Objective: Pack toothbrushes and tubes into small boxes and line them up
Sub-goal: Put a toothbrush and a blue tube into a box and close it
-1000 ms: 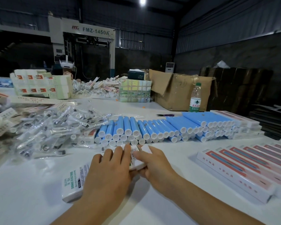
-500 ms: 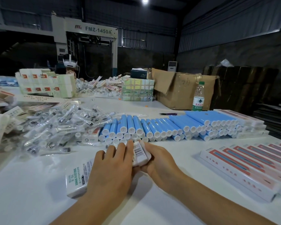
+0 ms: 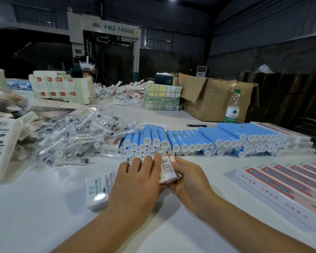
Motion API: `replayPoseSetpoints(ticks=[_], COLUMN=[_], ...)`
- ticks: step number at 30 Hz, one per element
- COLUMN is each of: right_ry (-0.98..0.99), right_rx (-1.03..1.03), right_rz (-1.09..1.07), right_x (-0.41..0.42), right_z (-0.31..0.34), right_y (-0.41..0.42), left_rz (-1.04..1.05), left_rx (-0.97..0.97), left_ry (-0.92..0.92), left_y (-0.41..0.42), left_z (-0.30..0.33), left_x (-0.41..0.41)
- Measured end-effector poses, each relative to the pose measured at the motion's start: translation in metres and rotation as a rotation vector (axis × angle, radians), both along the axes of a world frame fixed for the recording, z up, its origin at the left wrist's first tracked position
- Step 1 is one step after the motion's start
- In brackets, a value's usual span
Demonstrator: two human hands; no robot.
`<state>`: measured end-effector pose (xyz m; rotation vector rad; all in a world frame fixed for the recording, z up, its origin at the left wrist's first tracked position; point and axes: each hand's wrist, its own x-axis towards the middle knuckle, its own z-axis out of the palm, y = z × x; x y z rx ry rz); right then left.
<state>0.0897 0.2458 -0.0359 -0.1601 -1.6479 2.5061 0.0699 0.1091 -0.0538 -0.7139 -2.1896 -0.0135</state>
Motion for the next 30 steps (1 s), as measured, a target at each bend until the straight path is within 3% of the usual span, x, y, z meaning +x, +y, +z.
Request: replayPoseSetpoints(ticks=[8,11,16,19,23,30], right_ry=[-0.012,-0.032,0.017,0.079,0.156,0.248], right_rx=[0.179,0.171,0.420,0.616,0.729,0.875], right_rz=[-0.119,-0.041,-0.096,-0.248,-0.380,-0.402], right_x=[-0.004,-0.003,-0.002,0.003,0.005,0.008], right_z=[-0.008,-0.009,-0.007,-0.004,-0.005,-0.008], right_y=[-0.005,-0.007,-0.005,-0.002,-0.003,-0.008], left_rz=[0.021,0.038,0.036,0.055,0.132,0.103], left_rx=[-0.021,-0.023,-0.015,0.021,-0.019,-0.030], left_ry=[-0.057,-0.059,-0.078,-0.097,-0.210,-0.111], left_y=[0.002,0.002,0.001,0.000,0.002,-0.003], left_z=[0.005,0.004,0.007,0.007,0.009,0.006], left_x=[0.007,0.007,0.004,-0.001,0.000,0.003])
